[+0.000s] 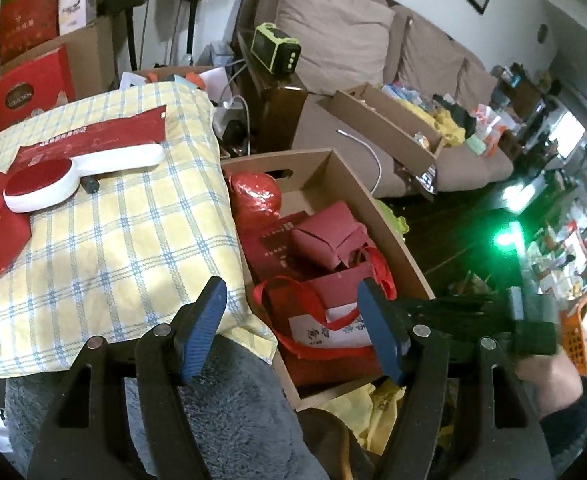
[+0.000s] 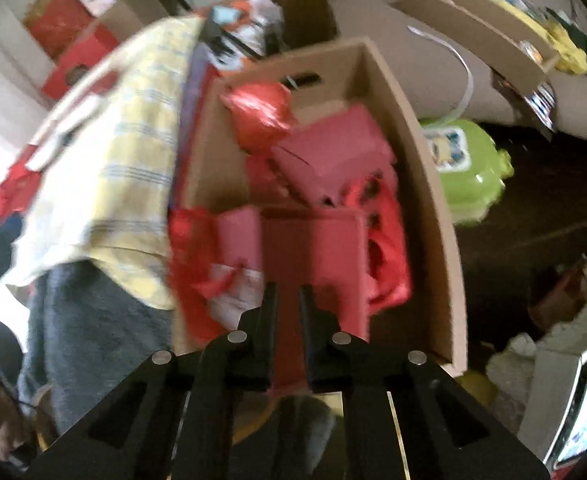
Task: Organize objects
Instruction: 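Open both grippers to release the box bag inside the cardboard box, then move both open grippers from the cardboard box back to the table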
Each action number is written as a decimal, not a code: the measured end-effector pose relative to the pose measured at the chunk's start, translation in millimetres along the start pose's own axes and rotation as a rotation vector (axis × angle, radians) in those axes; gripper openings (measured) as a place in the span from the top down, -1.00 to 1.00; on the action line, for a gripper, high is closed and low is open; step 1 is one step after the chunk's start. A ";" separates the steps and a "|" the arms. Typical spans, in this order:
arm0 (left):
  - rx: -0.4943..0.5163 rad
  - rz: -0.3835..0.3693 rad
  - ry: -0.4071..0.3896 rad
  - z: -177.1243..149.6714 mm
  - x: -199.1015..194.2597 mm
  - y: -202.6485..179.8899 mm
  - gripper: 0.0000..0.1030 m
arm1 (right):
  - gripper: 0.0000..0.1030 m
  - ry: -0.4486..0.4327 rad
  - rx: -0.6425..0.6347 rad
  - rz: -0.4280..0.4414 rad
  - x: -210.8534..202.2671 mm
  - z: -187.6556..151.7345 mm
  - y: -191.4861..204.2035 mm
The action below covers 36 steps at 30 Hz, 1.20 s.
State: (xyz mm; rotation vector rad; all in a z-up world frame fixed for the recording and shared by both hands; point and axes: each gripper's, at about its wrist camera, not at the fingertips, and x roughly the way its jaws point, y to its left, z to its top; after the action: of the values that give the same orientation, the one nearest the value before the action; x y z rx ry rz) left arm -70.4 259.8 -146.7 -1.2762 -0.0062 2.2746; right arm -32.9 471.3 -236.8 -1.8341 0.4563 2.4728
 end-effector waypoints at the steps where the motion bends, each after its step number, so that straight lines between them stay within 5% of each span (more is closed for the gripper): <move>1: 0.004 -0.001 0.000 -0.3 0.0 -1.5 -0.26 | 0.83 0.027 0.014 -0.019 9.7 -0.4 -4.6; 14: 0.010 0.004 -0.005 1.6 -2.9 0.3 -0.27 | 0.72 -0.003 -0.019 0.081 9.7 1.6 13.9; 25: -0.058 0.035 -0.075 16.9 -19.3 34.3 -0.28 | 0.71 -0.007 -0.009 0.068 6.3 2.8 13.1; 36: -0.161 0.162 -0.192 38.1 -45.5 113.5 -0.40 | 0.54 -0.229 0.056 0.273 -59.8 10.2 10.7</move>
State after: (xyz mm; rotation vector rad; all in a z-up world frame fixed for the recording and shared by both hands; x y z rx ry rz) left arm -131.9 151.1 -118.1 -1.1678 -0.1626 2.5737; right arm -26.3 472.5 -175.6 -1.5322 0.7995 2.7672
